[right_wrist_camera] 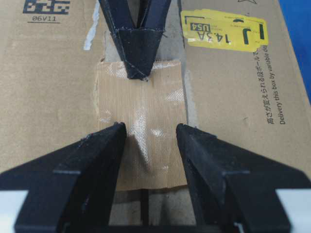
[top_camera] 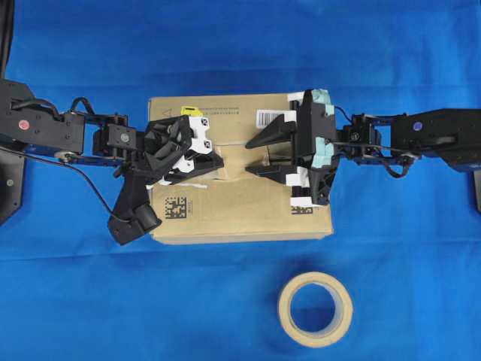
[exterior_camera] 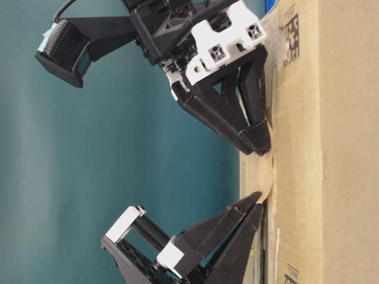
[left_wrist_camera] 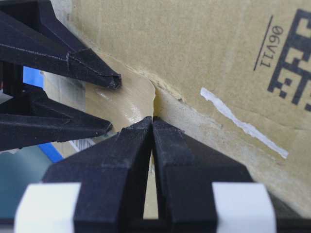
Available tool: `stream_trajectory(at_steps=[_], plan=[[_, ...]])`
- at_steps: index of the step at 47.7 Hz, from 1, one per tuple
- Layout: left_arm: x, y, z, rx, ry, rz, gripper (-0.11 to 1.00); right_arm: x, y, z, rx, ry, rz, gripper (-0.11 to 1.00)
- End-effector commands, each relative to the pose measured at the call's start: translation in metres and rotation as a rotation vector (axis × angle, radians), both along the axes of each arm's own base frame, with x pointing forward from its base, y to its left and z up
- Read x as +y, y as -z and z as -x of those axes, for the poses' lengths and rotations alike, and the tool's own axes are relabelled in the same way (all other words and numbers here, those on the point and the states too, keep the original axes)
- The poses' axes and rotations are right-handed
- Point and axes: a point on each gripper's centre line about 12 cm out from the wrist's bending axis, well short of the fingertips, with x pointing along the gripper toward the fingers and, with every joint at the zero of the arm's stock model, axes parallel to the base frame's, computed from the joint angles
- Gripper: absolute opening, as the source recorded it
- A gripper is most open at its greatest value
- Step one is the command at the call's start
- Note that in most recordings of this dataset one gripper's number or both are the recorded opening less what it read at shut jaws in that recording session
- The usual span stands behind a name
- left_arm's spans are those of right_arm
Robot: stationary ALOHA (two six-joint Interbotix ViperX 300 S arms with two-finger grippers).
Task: Apply tape along the seams of the closed cardboard box to seal it securely.
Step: 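Press the tape down along the seam with both grippers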
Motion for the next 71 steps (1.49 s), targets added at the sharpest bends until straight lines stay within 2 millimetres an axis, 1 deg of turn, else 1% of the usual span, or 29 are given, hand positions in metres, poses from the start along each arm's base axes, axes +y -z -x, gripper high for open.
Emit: stream_trajectory(at_steps=[1,14,20,24,27,31,39,41,43,53,71], plan=[[0.004,-0.009,-0.004,-0.029,-0.013,0.003,0.00,-0.002,-0.007,-0.002,-0.009,0.001,0.004,0.56],[0.007,-0.013,-0.006,-0.039,-0.029,0.014,0.00,0.001,0.002,0.002,0.070,-0.009,-0.004,0.56],[0.007,-0.013,-0.007,-0.011,-0.030,0.018,0.01,0.002,0.003,0.003,0.084,-0.010,-0.005,0.55],[0.007,-0.013,-0.007,0.013,-0.028,0.018,0.05,0.002,0.004,0.004,0.093,-0.010,-0.006,0.53],[0.005,-0.013,-0.007,0.024,-0.021,0.012,0.12,0.002,0.005,0.004,0.102,-0.011,-0.006,0.51],[0.004,-0.013,-0.007,0.024,-0.015,0.011,0.27,0.003,0.006,0.006,0.116,-0.014,-0.007,0.49],[0.002,-0.016,-0.007,0.018,-0.006,0.007,0.64,0.003,0.010,0.008,0.142,-0.017,-0.005,0.49],[0.001,-0.016,-0.007,0.021,-0.008,0.009,0.70,0.003,0.010,0.008,0.145,-0.018,-0.006,0.49],[0.001,-0.017,-0.007,0.020,-0.010,0.012,0.74,0.003,0.011,0.009,0.150,-0.018,-0.006,0.49],[0.002,-0.017,-0.010,0.069,-0.014,0.019,0.73,0.003,0.013,0.010,0.158,-0.021,-0.001,0.50],[0.003,-0.013,-0.013,0.230,-0.013,0.024,0.73,0.004,0.013,0.011,0.161,-0.022,-0.003,0.50]])
